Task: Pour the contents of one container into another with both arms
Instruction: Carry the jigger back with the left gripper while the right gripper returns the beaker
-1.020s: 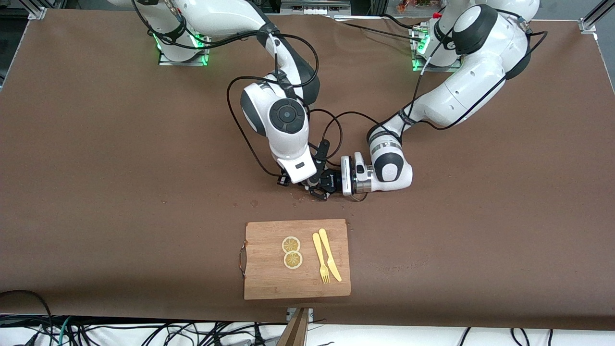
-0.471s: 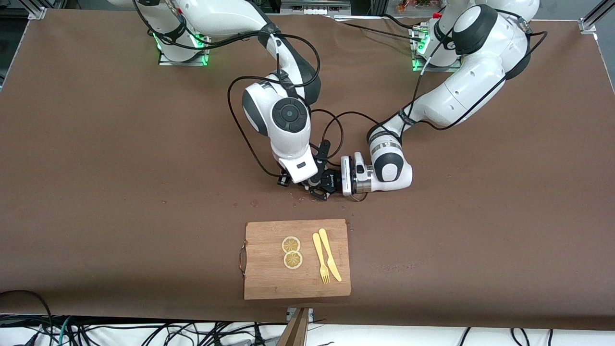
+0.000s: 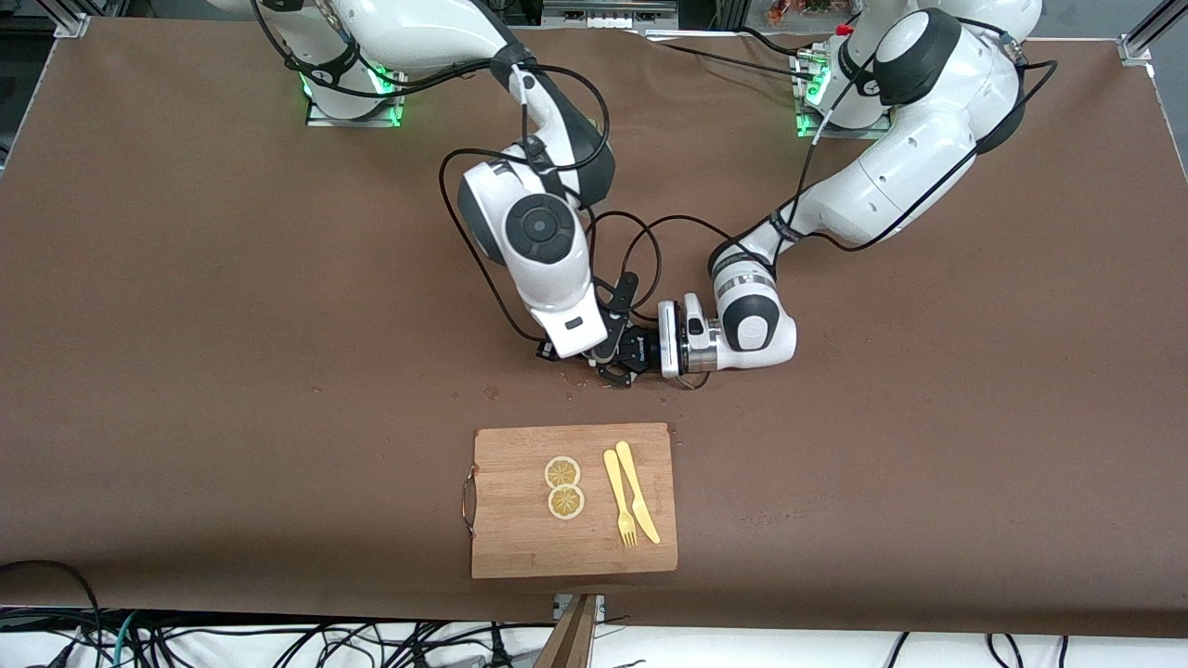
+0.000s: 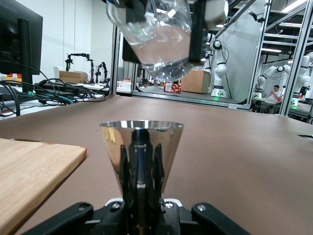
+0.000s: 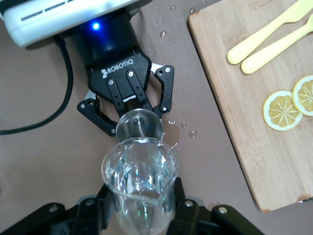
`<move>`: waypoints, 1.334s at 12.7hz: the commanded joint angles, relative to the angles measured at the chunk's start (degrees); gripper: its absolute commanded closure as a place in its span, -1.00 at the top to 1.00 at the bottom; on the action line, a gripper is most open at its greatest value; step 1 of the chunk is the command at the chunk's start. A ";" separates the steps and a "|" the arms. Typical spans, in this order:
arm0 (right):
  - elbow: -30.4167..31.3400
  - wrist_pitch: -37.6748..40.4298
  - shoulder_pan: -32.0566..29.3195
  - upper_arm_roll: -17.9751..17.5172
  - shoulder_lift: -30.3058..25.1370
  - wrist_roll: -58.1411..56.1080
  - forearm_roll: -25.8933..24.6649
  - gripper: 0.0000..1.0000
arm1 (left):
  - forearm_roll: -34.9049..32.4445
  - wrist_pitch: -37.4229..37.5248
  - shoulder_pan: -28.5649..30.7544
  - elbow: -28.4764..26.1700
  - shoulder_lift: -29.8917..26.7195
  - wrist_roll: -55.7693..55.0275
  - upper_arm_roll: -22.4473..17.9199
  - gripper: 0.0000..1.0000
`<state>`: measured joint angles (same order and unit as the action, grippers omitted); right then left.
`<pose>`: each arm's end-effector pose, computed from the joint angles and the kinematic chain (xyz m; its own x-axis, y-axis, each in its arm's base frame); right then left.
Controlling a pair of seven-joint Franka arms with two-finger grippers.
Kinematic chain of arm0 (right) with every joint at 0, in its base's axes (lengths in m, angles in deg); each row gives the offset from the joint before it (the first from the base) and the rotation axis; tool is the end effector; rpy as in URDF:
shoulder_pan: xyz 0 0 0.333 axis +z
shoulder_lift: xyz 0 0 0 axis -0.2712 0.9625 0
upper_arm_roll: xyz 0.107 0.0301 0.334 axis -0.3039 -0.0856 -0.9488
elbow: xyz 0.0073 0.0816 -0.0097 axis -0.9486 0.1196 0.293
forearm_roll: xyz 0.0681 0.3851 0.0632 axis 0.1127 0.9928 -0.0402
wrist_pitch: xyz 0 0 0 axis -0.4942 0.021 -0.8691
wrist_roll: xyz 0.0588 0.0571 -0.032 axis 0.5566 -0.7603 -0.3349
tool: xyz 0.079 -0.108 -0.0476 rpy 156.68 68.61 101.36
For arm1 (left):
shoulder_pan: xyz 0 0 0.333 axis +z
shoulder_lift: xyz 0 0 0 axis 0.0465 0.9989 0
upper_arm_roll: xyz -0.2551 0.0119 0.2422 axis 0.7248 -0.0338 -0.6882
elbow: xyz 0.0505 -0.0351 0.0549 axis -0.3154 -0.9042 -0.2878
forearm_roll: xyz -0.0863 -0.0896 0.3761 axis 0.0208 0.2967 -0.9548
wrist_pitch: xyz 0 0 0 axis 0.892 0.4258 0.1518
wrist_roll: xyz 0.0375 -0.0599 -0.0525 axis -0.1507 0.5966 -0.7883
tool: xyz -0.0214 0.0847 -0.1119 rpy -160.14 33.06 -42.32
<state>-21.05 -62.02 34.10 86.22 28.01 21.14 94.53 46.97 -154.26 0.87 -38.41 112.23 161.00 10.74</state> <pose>0.6109 0.5013 0.3291 0.3605 0.9319 0.0401 0.9325 -0.3591 -0.0382 0.6135 -0.4082 0.0760 0.1180 -0.0924 0.9887 -0.9899 -0.0900 0.1097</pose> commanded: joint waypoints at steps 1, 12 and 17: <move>0.74 1.08 -3.24 -0.33 -1.94 -2.13 6.13 -0.29 | 2.22 -0.56 -0.40 1.43 0.73 1.52 0.60 -1.00; 15.32 1.26 -21.78 -0.94 -9.94 -39.90 30.13 -0.29 | 2.05 1.62 2.84 -0.49 -6.29 -6.47 -1.41 -1.00; 25.43 5.72 -32.59 -2.44 -12.66 -64.50 39.28 -0.29 | -3.39 15.93 6.71 -1.46 -10.42 -11.92 -10.37 -1.00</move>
<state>-1.27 -58.62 5.36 85.94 18.76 -35.30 131.12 46.20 -143.29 5.87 -36.93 105.57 152.05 3.23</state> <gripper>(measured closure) 0.507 0.916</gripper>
